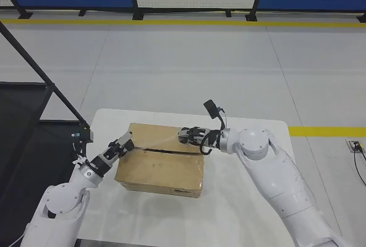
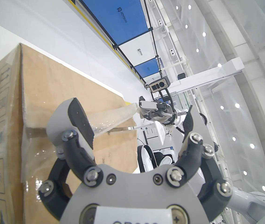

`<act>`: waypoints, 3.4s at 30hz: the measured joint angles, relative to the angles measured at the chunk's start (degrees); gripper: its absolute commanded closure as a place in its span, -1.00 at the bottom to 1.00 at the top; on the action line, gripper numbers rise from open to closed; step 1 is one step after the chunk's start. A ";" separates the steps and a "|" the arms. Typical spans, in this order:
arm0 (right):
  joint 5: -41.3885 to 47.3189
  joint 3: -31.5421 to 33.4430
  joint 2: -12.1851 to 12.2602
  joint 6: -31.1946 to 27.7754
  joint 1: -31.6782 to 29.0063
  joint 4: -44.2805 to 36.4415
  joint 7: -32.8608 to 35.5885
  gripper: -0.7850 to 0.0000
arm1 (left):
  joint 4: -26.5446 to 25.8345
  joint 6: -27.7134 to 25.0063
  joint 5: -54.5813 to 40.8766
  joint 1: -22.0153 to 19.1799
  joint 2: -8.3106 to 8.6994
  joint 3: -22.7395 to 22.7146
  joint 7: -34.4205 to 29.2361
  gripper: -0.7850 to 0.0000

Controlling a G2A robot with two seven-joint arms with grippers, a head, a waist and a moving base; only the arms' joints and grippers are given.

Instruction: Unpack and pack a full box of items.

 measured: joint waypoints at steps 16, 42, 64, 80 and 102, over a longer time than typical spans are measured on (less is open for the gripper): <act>-10.63 3.04 2.57 2.93 -13.80 -17.37 -9.07 1.00 | 3.59 0.33 -0.26 -2.43 0.03 1.83 -2.54 -1.00; -22.71 0.87 3.06 5.92 -18.64 -23.02 -16.46 0.21 | 5.47 0.12 -0.41 -3.77 0.12 3.32 -3.53 -1.00; -17.32 3.12 2.74 4.39 -15.11 -23.98 -13.90 0.98 | 5.44 -0.56 -0.92 -3.72 0.16 3.84 -2.58 -1.00; -12.87 -5.81 0.15 2.01 0.50 -1.67 0.02 1.00 | 5.32 -0.63 -1.37 -3.67 0.20 3.88 -1.97 -1.00; -9.05 -7.84 -1.27 4.97 -1.24 -0.25 -4.93 1.00 | 5.77 -1.22 -1.97 -2.92 0.74 0.80 -0.57 -1.00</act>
